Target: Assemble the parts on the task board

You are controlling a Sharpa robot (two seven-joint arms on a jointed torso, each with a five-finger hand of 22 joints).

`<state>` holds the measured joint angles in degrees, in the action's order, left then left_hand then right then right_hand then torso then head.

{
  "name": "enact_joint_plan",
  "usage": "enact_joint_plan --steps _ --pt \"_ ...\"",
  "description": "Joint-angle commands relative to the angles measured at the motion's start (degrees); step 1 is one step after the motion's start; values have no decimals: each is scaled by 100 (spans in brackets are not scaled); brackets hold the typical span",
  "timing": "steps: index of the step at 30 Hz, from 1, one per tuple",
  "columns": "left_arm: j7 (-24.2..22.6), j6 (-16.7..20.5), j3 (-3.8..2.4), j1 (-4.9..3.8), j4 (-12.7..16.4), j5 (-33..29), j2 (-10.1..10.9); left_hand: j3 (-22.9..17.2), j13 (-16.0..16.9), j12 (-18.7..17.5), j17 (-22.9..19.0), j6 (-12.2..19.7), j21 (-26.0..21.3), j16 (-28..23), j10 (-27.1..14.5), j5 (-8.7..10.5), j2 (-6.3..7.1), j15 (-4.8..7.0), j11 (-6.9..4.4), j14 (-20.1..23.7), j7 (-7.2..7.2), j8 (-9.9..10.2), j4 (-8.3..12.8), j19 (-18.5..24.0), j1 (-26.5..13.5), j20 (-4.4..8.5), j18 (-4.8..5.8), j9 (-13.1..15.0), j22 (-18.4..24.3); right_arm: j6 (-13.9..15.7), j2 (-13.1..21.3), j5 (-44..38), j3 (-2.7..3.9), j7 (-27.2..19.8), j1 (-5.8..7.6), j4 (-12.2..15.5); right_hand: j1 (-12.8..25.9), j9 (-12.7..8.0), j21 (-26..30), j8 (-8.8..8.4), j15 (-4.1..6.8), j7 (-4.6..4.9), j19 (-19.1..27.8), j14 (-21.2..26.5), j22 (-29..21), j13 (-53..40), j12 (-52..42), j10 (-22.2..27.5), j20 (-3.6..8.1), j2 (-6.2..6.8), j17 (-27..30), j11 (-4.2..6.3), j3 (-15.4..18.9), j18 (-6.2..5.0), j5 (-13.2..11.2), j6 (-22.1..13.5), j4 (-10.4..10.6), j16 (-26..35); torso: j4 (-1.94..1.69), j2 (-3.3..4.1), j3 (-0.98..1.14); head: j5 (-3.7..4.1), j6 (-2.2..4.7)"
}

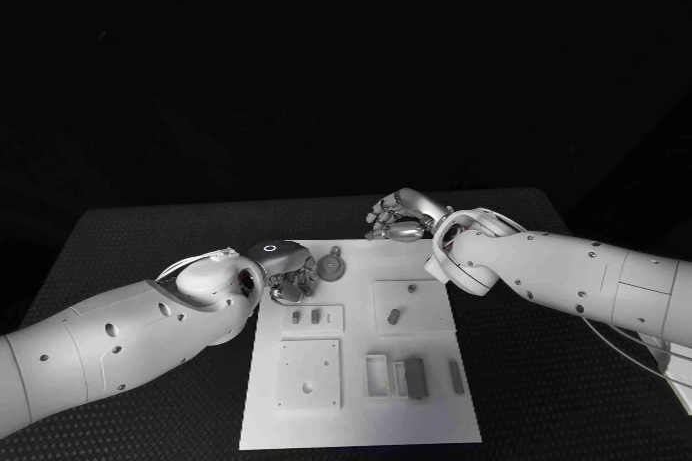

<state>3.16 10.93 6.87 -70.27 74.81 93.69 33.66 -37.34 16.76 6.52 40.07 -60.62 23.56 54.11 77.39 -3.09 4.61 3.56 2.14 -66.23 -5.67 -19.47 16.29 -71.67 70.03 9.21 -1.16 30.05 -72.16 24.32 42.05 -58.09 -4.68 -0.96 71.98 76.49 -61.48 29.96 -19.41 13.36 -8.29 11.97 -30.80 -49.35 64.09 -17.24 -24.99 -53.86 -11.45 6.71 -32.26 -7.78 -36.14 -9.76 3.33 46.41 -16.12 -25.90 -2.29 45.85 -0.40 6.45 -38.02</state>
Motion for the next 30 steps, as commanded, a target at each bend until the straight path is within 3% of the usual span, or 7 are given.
enact_joint_plan --steps 1,21,30 --pt "-42 -238 39 39 44 42 -13 -26 10 20 10 -30 10 5 24 -20 -49 34 3 -13 -3 -18 11 -10 -10 14 -313 8 -6 -57 1 -6 2 -56 -2 7 22 -7 39 26 -19 -14 17 -19 10 11 -18 -30 -15 3 -7 -22 35 73 -9 -39 11 20 -1 1 0 2 -8" --pt "6 -311 62 38 50 27 -20 -23 13 -1 26 -19 -3 -9 16 -22 -52 29 9 1 -9 -7 13 4 -23 13 -306 8 -19 -68 16 -6 2 -48 -2 24 21 -14 53 29 -23 -13 23 -14 19 36 -23 -25 -17 4 -17 -24 36 74 -9 -41 11 42 -4 -1 1 7 -13" --pt "46 -416 145 39 -52 27 -84 -4 14 -62 56 40 -40 -55 -38 -20 -43 2 36 72 -40 37 7 63 -62 -2 -288 1 -51 -67 15 -6 2 -48 -2 17 21 -18 61 30 -25 -13 28 -11 23 50 -26 -24 -18 6 -22 -25 38 75 -9 -41 10 53 7 0 -3 10 -23"
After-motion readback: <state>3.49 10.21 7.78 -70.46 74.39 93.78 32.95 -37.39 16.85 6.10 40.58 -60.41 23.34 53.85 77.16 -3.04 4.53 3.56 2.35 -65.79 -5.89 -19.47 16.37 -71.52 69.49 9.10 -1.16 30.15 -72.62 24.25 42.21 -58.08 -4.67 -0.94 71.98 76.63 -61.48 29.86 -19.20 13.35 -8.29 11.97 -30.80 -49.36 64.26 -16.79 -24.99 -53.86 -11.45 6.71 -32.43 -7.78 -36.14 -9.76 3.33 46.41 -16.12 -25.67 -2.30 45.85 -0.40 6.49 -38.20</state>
